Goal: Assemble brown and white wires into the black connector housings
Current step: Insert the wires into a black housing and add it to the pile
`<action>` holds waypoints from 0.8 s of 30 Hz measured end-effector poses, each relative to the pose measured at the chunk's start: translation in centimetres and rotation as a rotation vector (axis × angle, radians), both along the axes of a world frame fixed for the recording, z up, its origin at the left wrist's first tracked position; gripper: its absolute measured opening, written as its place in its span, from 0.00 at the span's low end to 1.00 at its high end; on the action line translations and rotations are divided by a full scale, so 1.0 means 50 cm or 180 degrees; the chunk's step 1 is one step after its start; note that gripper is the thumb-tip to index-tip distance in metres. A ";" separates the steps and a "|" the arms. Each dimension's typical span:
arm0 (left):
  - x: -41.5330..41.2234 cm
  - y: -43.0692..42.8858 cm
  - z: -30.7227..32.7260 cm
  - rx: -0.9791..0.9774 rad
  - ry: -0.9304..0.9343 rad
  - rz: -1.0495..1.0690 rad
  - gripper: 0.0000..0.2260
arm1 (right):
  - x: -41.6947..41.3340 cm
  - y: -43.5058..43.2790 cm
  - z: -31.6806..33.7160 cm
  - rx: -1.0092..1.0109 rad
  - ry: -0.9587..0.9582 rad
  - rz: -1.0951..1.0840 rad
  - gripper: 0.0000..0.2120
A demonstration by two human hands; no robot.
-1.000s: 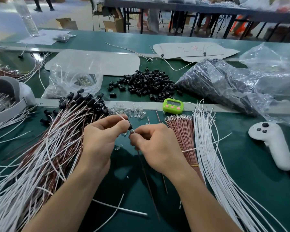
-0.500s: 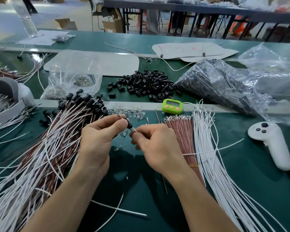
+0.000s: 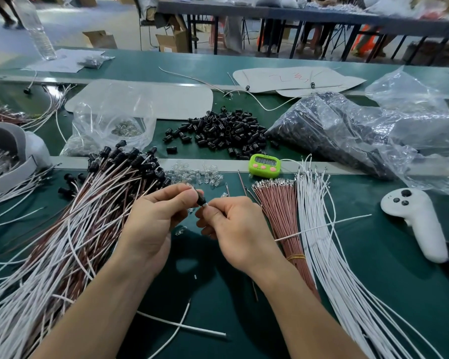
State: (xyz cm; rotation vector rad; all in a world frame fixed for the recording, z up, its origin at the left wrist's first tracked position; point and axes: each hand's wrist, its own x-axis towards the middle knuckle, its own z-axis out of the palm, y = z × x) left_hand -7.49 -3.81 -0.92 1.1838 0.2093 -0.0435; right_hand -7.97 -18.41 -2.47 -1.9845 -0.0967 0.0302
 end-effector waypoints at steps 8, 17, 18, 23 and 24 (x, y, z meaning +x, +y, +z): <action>0.000 0.001 0.000 0.0001 0.0104 0.0135 0.04 | -0.004 -0.009 0.005 -0.0633 -0.0261 0.0014 0.12; 0.002 0.006 0.002 0.0212 -0.0017 0.0165 0.05 | -0.007 -0.014 0.012 -0.0591 -0.0462 -0.0143 0.04; 0.003 0.006 0.002 0.0192 -0.0032 0.0132 0.05 | -0.006 -0.014 0.013 -0.0467 -0.0461 -0.0199 0.04; -0.002 0.000 -0.004 0.0312 -0.0164 0.0080 0.10 | -0.003 -0.014 0.014 -0.0198 -0.0342 -0.0340 0.05; -0.003 -0.004 -0.005 0.0343 -0.0223 0.0095 0.10 | -0.003 -0.013 0.014 -0.0153 -0.0296 -0.0341 0.05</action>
